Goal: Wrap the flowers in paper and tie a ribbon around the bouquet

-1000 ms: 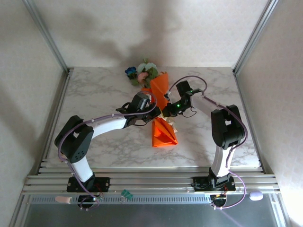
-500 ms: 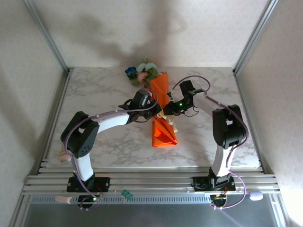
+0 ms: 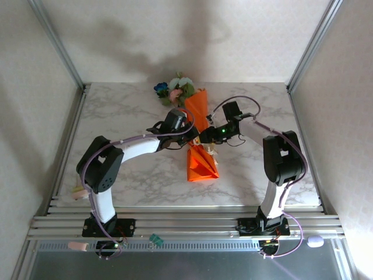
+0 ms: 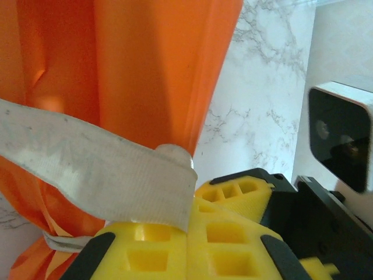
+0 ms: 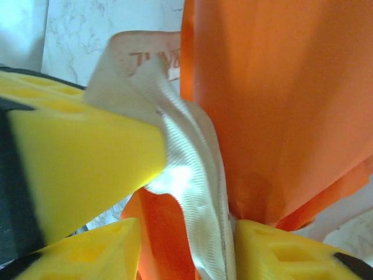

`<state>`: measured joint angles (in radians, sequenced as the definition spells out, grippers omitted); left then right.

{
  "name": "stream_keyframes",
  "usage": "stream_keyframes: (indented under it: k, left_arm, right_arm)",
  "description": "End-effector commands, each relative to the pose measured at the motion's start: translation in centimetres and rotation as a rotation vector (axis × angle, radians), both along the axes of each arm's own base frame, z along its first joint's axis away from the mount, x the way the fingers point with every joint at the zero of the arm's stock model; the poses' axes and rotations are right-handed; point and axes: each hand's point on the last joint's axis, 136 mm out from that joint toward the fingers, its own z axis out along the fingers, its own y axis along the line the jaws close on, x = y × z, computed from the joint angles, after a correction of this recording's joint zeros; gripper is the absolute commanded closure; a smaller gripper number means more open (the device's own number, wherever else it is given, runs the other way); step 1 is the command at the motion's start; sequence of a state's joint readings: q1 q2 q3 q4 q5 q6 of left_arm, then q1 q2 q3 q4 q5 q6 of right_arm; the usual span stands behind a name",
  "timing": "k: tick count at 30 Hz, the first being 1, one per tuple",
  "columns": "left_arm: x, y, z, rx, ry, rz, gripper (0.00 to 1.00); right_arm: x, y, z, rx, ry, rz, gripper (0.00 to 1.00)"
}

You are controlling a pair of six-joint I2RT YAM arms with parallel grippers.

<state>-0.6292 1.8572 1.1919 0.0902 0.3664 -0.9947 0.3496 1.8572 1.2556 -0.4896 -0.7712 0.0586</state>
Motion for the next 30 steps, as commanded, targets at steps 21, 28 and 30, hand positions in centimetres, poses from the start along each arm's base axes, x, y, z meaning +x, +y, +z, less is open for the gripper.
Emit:
stream_keyframes:
  k: [21,28,30]
  left_arm:
    - [1.1,-0.8,1.2,-0.029,-0.023,-0.016,1.00]
    - [1.0,-0.6,2.1,-0.036,-0.026,-0.011,1.00]
    - [0.9,-0.4,2.3,-0.030,-0.028,-0.008,1.00]
  right_arm:
    - [1.3,0.9,1.0,-0.077,-0.158,0.022,0.80]
    - [0.8,0.8,1.7,-0.061,-0.153,0.029,1.00]
    - [0.6,0.9,1.9,-0.054,-0.134,0.038,1.00]
